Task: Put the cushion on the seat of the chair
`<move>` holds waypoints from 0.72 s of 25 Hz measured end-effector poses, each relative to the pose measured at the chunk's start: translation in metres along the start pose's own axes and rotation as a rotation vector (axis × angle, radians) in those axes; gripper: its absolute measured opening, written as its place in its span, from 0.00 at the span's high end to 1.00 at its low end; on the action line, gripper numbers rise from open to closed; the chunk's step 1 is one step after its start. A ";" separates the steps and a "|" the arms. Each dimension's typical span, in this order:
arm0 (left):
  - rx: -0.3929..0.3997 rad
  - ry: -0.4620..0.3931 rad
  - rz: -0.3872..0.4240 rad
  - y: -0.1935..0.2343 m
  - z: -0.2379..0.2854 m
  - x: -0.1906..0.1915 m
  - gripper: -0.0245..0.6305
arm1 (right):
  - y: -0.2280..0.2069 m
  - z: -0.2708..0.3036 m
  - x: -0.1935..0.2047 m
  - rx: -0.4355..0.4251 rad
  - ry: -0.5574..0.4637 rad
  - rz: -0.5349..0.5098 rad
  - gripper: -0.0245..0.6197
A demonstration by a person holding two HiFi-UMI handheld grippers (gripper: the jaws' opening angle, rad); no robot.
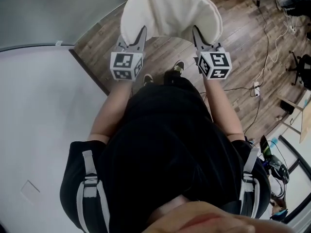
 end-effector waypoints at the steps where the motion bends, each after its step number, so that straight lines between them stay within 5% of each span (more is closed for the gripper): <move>1: -0.004 -0.001 -0.002 -0.004 0.006 -0.002 0.89 | -0.008 0.001 -0.002 -0.003 0.001 0.000 0.88; 18: -0.065 0.012 -0.003 -0.069 0.106 -0.034 0.89 | -0.137 0.011 -0.015 -0.065 0.000 -0.006 0.88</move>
Point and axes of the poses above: the fingertips, and each gripper's own axes: z forward along the fingers, y to its left, x out of its underside, the point moved 6 cm from there along -z, backward along the fingers, and after that the axes turned 5 degrees about -x, right-handed, at the moved point
